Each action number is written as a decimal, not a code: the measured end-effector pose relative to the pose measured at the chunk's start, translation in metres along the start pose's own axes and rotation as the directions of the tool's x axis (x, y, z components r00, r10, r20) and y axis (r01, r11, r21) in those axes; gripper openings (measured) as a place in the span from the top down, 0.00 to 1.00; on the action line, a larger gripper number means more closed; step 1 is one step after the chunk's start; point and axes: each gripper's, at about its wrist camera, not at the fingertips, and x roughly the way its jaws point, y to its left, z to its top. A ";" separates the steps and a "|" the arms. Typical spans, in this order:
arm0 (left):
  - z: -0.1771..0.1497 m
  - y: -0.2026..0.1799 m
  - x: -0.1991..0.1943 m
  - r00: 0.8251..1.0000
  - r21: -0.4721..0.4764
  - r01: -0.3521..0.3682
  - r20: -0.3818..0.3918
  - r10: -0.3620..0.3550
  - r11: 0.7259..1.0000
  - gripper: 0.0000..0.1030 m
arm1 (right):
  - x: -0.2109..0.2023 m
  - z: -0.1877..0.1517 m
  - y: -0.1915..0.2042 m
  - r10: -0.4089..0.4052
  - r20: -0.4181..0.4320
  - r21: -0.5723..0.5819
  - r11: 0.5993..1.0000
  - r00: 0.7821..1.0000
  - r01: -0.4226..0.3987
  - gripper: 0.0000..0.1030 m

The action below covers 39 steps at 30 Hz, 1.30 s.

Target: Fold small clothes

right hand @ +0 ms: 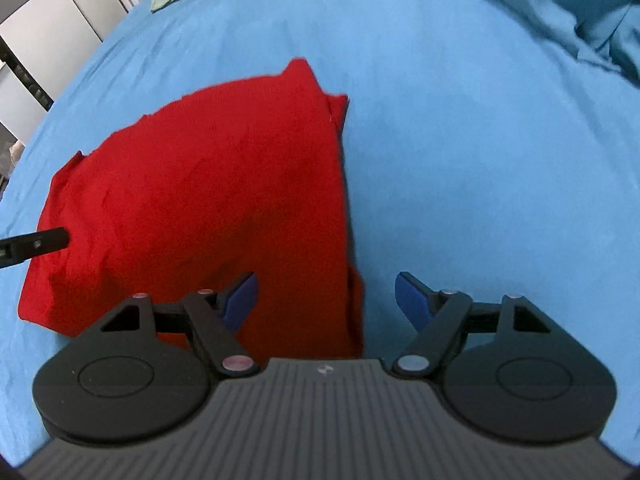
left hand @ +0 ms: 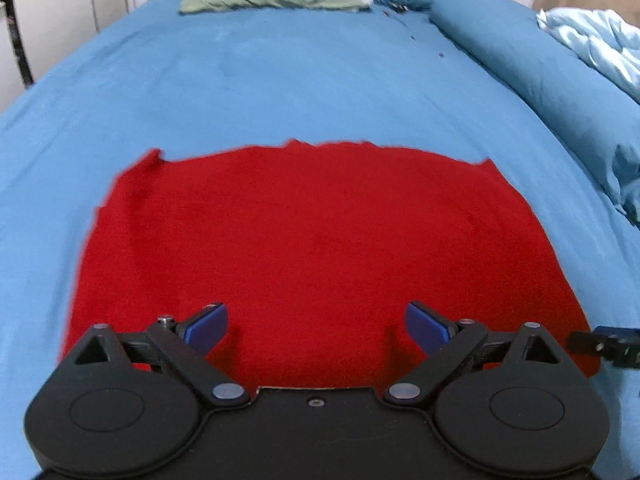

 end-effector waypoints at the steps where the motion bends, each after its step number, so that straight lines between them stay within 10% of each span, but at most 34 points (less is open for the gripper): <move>1: 0.000 -0.004 0.007 1.000 -0.002 0.002 -0.016 -0.002 1.000 0.05 | 0.004 -0.002 0.000 0.003 -0.003 -0.005 1.000 1.000 -0.003 0.13; 16: 0.009 0.000 0.070 0.959 -0.065 -0.065 -0.279 0.044 0.996 0.00 | 0.019 -0.012 0.004 0.031 -0.017 -0.066 0.997 0.999 -0.033 0.33; 21: 0.010 -0.003 0.076 0.961 -0.064 -0.086 -0.268 0.066 0.994 0.00 | 0.025 -0.004 -0.013 0.105 -0.043 0.009 0.994 0.993 -0.105 0.34; 28: 0.009 -0.007 0.080 0.963 -0.054 -0.092 -0.258 0.075 0.994 0.00 | 0.019 0.001 -0.018 0.114 -0.052 0.009 0.993 0.992 -0.114 0.78; 39: 0.024 0.047 0.026 0.979 -0.151 0.039 -0.192 -0.068 0.988 0.00 | -0.038 0.048 0.028 0.307 0.148 0.208 0.920 0.940 -0.333 0.79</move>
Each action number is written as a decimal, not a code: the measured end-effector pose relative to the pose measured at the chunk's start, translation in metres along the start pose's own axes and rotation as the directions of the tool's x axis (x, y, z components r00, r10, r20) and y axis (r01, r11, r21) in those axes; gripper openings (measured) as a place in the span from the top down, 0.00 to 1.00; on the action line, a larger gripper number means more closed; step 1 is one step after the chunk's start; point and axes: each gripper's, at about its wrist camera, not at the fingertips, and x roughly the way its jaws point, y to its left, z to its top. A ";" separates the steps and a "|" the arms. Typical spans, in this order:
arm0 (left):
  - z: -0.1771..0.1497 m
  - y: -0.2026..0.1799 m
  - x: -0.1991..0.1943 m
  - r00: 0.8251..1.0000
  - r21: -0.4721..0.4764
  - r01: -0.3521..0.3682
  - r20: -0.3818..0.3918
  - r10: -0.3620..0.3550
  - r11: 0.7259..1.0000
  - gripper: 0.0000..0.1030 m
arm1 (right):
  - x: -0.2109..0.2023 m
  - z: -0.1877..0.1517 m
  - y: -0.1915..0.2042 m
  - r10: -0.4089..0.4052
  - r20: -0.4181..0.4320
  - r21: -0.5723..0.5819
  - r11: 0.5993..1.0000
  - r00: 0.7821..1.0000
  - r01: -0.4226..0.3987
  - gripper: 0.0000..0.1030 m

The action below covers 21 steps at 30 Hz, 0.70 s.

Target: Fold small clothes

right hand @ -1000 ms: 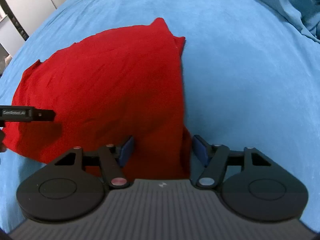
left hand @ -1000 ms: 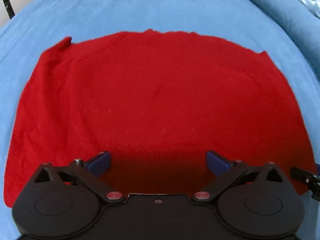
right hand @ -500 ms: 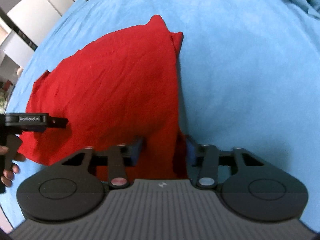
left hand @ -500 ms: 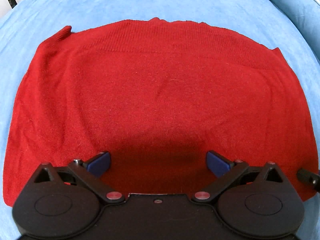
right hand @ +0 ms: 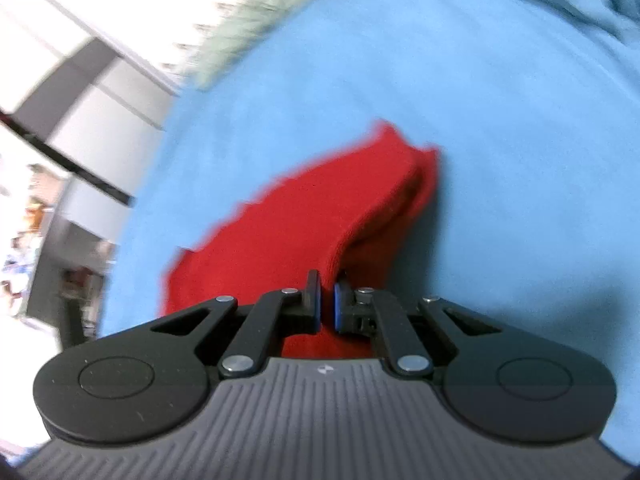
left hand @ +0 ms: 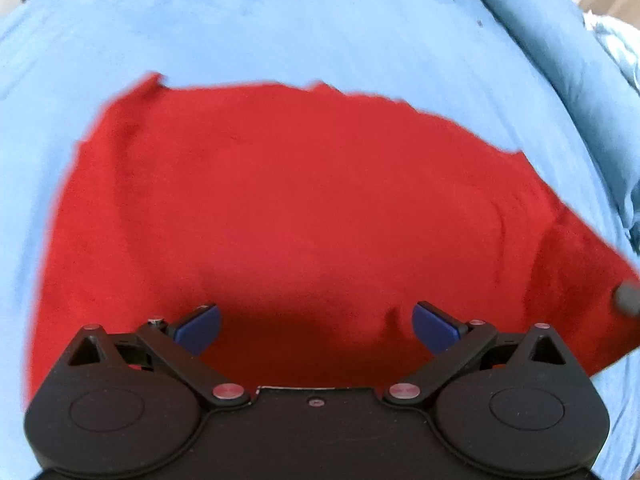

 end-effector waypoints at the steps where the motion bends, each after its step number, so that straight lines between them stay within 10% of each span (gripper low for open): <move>1: 0.001 0.013 -0.012 1.000 -0.001 0.000 0.017 0.000 1.000 0.00 | 0.000 0.004 0.019 0.034 0.006 -0.031 0.999 0.999 -0.033 0.79; 10: -0.031 0.125 -0.082 0.988 0.094 -0.129 0.101 0.120 0.987 0.00 | 0.091 -0.029 0.201 0.311 -0.267 -0.313 0.867 0.912 -0.387 0.79; 15: -0.070 0.169 -0.075 0.989 0.125 -0.139 0.073 0.130 0.982 0.00 | 0.192 -0.106 0.235 0.197 -0.464 -0.375 0.839 0.863 -0.394 0.79; 21: -0.091 0.180 -0.074 0.992 0.115 -0.089 0.097 0.078 0.989 0.00 | 0.225 -0.141 0.230 0.121 -0.493 -0.386 0.857 0.861 -0.342 0.75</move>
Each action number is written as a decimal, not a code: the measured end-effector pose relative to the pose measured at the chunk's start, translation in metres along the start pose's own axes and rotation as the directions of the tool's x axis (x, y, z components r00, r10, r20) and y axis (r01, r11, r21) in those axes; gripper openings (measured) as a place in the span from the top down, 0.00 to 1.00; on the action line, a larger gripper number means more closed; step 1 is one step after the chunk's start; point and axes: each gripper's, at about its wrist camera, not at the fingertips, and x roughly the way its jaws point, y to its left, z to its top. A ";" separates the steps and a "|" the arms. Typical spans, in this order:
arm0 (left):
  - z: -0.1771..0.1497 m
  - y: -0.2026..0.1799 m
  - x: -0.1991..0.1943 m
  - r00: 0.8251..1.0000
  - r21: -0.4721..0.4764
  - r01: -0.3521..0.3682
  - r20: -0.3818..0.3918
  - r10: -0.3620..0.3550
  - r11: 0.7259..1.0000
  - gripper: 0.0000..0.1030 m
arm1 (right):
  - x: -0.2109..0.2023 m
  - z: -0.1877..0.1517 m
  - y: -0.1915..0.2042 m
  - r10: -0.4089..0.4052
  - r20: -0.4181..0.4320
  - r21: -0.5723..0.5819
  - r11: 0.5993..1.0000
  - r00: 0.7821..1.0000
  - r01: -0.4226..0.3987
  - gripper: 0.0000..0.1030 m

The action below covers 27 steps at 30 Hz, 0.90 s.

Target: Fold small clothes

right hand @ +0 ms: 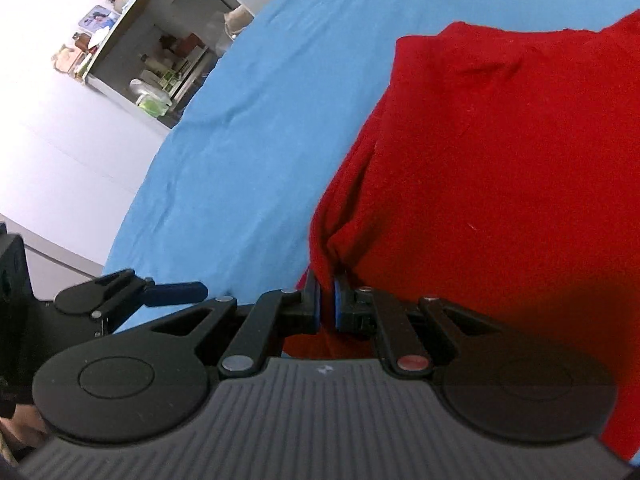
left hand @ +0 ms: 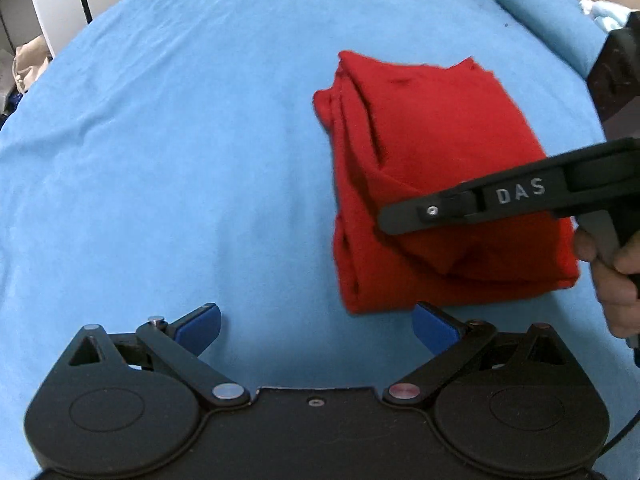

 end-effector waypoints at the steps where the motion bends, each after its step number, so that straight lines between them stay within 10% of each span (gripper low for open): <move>1: -0.001 0.000 -0.005 1.000 -0.003 0.013 0.016 -0.013 1.000 0.00 | -0.003 -0.001 0.001 0.002 0.002 0.001 1.000 1.000 -0.002 0.66; 4: 0.000 -0.015 -0.012 0.995 -0.011 0.078 0.064 -0.077 0.997 0.00 | -0.018 0.001 0.001 0.012 0.024 0.007 1.000 1.000 -0.012 0.23; 13: 0.015 -0.034 -0.003 0.990 -0.057 0.125 0.073 -0.121 0.991 0.18 | -0.123 -0.043 -0.009 -0.300 0.257 0.077 0.954 0.919 0.290 0.09; 16: 0.019 -0.030 0.003 0.993 -0.107 0.104 0.062 -0.098 0.989 0.35 | -0.125 -0.079 -0.010 -0.448 0.242 0.051 0.892 0.861 0.450 0.09; 23: 0.024 -0.035 0.007 0.994 -0.142 0.105 0.043 -0.100 0.984 0.88 | -0.088 -0.123 -0.015 -0.529 0.211 0.101 0.848 0.822 0.520 0.09; 27: 0.033 -0.037 -0.002 0.992 -0.151 0.113 0.067 -0.104 0.982 0.89 | -0.070 -0.127 -0.021 -0.578 0.207 0.127 0.816 0.790 0.564 0.11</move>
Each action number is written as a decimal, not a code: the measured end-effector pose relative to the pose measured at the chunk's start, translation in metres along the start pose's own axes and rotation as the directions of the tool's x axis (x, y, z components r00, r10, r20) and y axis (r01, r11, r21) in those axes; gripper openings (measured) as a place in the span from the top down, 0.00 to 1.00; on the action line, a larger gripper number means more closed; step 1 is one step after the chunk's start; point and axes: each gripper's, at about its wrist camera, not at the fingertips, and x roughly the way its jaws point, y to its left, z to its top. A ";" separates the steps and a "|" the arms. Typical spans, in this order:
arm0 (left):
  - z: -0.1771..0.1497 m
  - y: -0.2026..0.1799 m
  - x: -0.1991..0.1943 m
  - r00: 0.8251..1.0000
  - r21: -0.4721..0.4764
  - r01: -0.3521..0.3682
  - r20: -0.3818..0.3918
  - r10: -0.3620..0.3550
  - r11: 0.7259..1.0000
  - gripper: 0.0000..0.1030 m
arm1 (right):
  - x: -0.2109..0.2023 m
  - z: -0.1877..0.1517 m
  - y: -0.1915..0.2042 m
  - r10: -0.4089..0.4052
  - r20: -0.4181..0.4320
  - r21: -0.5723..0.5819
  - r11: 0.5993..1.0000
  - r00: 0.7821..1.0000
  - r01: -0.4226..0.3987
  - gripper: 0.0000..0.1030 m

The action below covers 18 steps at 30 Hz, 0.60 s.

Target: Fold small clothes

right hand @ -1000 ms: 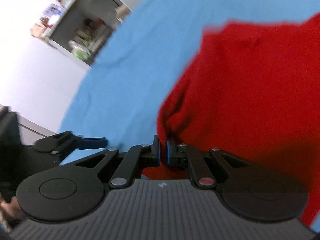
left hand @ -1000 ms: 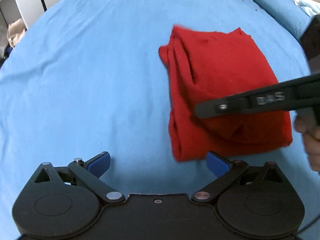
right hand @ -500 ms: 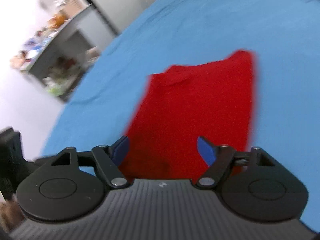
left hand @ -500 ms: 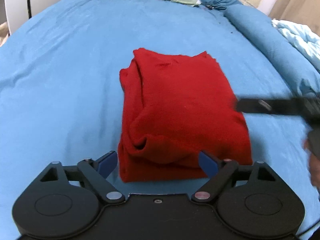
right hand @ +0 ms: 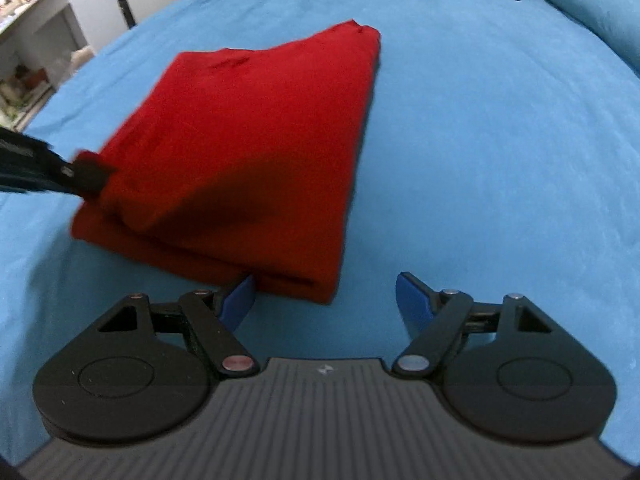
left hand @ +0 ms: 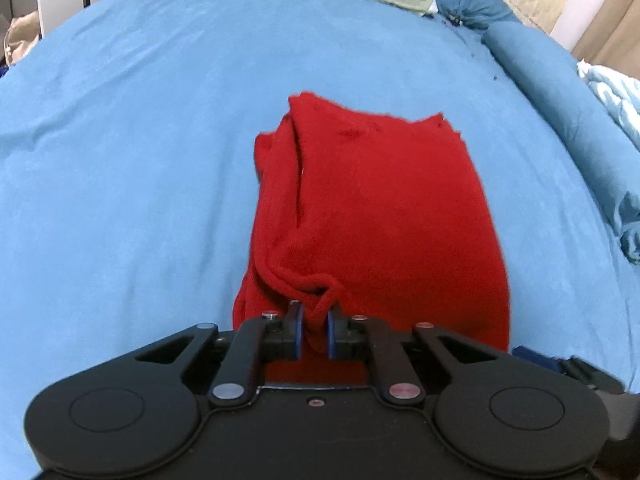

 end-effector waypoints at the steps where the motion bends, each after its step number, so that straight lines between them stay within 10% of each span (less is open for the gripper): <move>1: 0.002 -0.001 -0.004 1.000 -0.006 0.004 0.015 -0.004 1.000 0.89 | 0.002 0.000 0.003 -0.015 0.009 0.003 1.000 1.000 0.015 0.11; 18: 0.015 -0.002 -0.040 0.994 -0.066 0.040 0.105 -0.033 0.997 0.89 | -0.001 0.007 0.015 -0.056 0.067 0.018 0.998 0.996 0.055 0.12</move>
